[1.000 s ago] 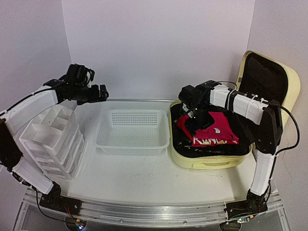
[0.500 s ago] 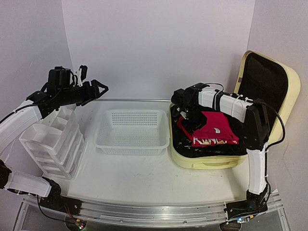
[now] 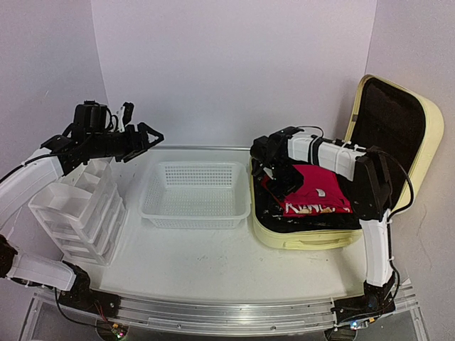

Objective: Open, take out, and arrange the luggage

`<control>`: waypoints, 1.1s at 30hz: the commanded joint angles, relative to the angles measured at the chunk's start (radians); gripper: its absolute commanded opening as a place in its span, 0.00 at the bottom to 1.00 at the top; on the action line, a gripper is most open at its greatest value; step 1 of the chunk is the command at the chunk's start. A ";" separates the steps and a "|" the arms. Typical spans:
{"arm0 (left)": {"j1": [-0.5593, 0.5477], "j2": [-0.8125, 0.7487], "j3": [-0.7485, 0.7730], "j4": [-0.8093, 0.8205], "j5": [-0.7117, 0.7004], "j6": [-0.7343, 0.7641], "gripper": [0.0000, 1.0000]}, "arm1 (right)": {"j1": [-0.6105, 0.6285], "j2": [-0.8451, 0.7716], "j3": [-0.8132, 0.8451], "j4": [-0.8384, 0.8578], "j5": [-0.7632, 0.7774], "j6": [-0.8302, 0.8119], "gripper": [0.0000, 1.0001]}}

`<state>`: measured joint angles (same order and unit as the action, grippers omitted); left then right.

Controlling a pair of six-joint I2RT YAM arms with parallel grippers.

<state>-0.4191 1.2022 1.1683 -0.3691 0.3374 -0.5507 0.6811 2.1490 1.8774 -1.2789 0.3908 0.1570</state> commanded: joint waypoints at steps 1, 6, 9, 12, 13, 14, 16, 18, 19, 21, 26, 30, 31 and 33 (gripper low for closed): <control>-0.003 -0.002 0.002 -0.009 0.022 0.001 0.79 | 0.004 0.016 0.035 -0.005 0.047 0.007 0.49; -0.003 0.011 0.008 -0.018 0.035 -0.006 0.79 | 0.003 0.022 0.028 -0.005 0.063 0.009 0.46; -0.004 0.023 0.011 -0.022 0.047 -0.017 0.78 | 0.003 0.023 0.027 -0.003 0.070 0.009 0.41; -0.008 0.030 0.016 -0.026 0.059 -0.023 0.78 | 0.004 0.023 0.022 0.001 0.077 0.009 0.35; -0.011 0.033 0.018 -0.027 0.061 -0.024 0.78 | 0.003 0.021 0.020 0.003 0.077 0.010 0.34; -0.014 0.033 0.020 -0.029 0.061 -0.025 0.78 | 0.003 0.019 0.015 0.008 0.075 0.010 0.32; -0.021 0.034 0.026 -0.032 0.057 -0.025 0.78 | 0.003 0.015 0.007 0.016 0.073 0.010 0.28; -0.028 0.036 0.031 -0.038 0.051 -0.026 0.78 | 0.002 0.014 0.001 0.022 0.078 0.011 0.25; -0.031 0.039 0.034 -0.041 0.050 -0.025 0.78 | 0.000 0.013 -0.003 0.024 0.081 0.012 0.26; -0.040 0.042 0.043 -0.048 0.045 -0.024 0.77 | 0.000 0.015 -0.010 0.026 0.086 0.015 0.33; -0.051 0.044 0.060 -0.058 0.037 -0.024 0.77 | -0.002 0.018 -0.027 0.037 0.084 0.015 0.40; -0.060 0.049 0.070 -0.062 0.041 -0.028 0.77 | -0.006 0.027 -0.036 0.047 0.072 0.012 0.41; -0.061 0.052 0.071 -0.062 0.044 -0.033 0.78 | -0.008 0.029 -0.038 0.050 0.066 0.014 0.41; -0.061 0.054 0.069 -0.063 0.043 -0.049 0.78 | -0.011 0.027 -0.046 0.059 0.063 0.016 0.39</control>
<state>-0.4736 1.2480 1.1801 -0.4320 0.3737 -0.5777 0.6804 2.1620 1.8454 -1.2430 0.4484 0.1612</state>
